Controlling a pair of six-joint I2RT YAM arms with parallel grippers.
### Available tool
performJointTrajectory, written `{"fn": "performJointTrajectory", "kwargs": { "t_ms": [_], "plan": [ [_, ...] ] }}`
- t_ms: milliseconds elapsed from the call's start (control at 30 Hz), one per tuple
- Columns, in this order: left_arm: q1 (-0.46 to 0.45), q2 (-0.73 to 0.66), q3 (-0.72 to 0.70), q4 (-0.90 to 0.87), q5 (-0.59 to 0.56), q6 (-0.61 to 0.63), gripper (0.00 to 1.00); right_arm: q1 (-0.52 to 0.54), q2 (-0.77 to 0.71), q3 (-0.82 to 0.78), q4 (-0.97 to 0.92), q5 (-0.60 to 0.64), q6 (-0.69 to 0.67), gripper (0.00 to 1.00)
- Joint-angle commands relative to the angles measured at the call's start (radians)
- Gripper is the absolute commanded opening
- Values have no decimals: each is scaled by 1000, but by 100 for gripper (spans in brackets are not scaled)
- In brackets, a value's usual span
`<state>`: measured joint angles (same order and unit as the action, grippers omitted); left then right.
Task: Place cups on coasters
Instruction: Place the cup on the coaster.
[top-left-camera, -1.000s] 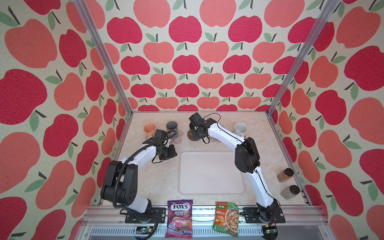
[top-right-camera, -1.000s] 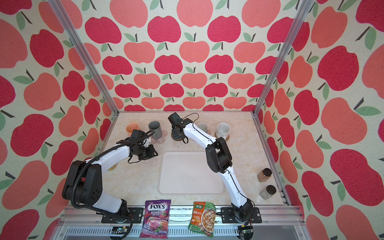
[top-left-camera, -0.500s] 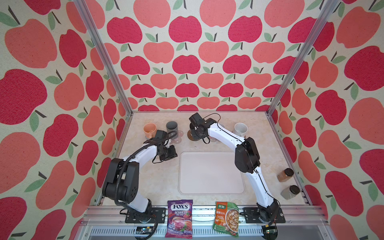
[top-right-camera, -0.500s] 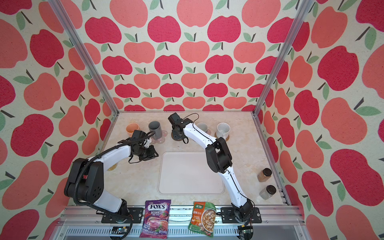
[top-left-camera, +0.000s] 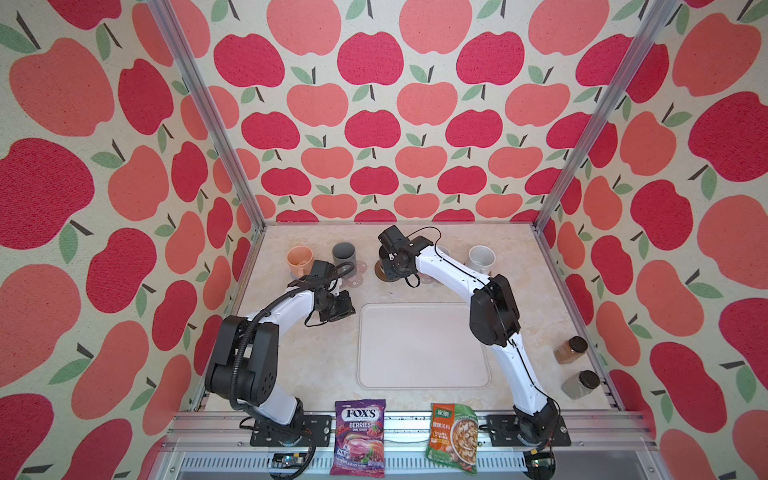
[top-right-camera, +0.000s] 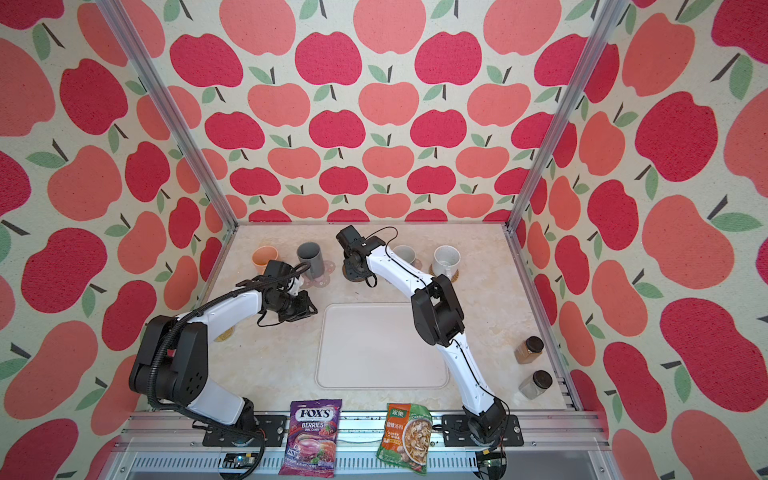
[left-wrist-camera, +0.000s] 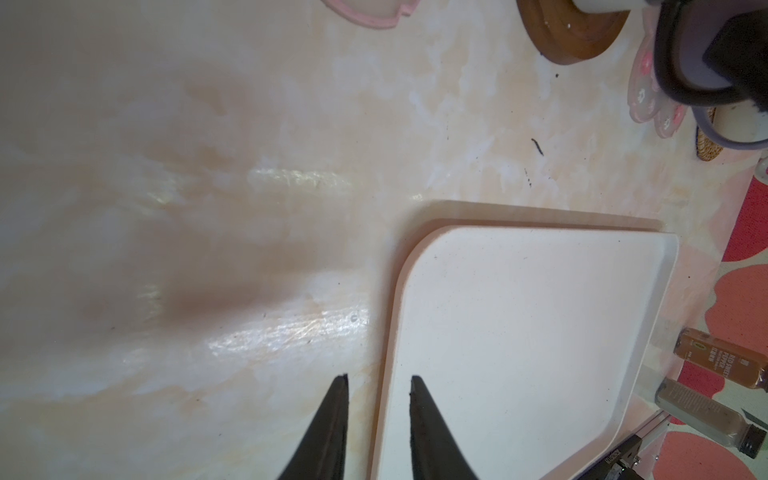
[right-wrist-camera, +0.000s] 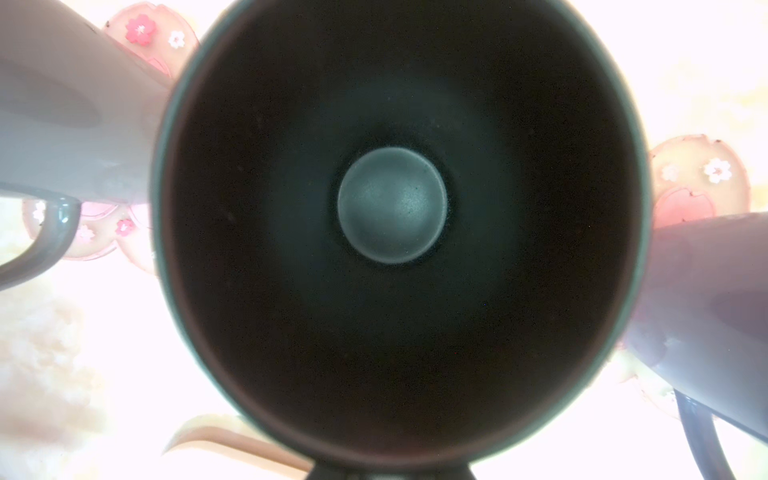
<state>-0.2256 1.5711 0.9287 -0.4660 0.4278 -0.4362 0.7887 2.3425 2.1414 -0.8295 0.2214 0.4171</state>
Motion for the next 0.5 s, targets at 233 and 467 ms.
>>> {"fn": "performJointTrajectory", "kwargs": {
  "t_ms": [233, 467],
  "plan": [
    [5, 23, 18, 6, 18, -17, 28, -5, 18, 87, -49, 10, 29, 10],
    [4, 20, 14, -2, 15, -16, 28, -5, 25, 83, -28, -16, 35, 8]
  ]
}}
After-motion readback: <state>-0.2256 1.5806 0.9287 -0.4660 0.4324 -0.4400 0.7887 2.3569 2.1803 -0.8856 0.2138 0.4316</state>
